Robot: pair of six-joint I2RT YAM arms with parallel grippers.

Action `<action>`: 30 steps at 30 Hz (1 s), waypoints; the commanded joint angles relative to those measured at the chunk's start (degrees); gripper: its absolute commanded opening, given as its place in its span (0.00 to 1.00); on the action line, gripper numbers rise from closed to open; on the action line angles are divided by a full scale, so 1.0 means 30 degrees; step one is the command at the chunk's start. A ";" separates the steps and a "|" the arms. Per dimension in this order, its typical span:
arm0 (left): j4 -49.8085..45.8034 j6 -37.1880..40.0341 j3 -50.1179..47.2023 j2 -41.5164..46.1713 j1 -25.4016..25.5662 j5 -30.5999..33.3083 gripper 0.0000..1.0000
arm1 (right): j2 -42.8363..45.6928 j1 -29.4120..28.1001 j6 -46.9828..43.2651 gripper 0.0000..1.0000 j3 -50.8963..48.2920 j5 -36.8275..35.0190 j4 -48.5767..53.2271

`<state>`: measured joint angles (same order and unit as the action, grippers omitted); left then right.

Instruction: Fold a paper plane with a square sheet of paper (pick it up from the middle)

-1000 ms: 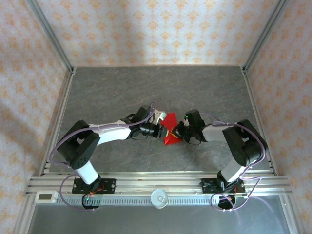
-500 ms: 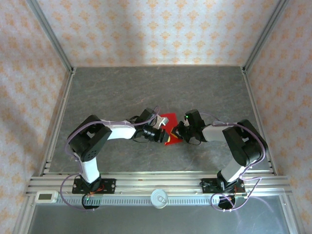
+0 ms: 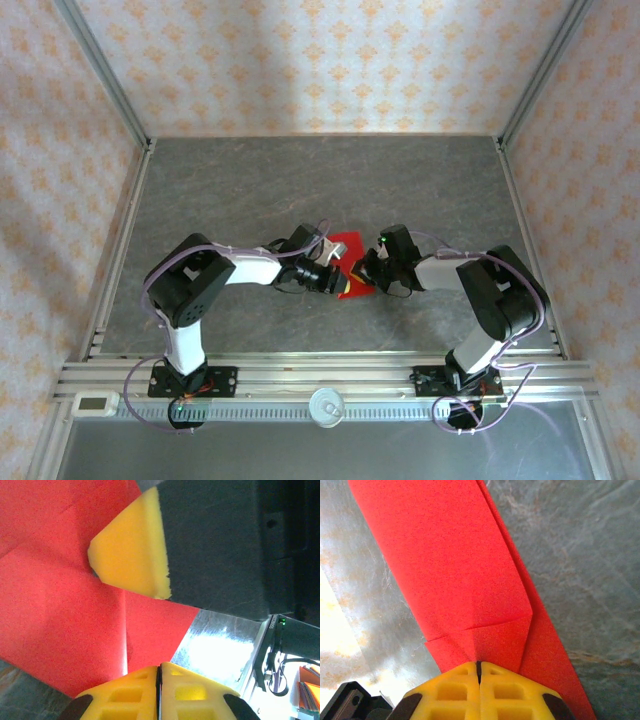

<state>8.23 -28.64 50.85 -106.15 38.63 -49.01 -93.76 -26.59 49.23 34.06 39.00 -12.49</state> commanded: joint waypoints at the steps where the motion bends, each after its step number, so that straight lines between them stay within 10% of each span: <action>1: -0.0014 0.0289 -0.0181 -0.0191 0.0130 0.0243 0.10 | -0.0667 -0.0033 -0.0414 0.00 -0.0779 -0.1751 0.1908; 30: -0.2543 0.2342 -0.1874 0.2036 0.0159 0.0849 0.09 | -0.0711 -0.0034 -0.0502 0.00 -0.1056 -0.1755 0.1822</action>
<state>4.34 -23.44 46.22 -102.69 38.63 -46.48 -93.73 -26.59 48.80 33.43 39.00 -13.61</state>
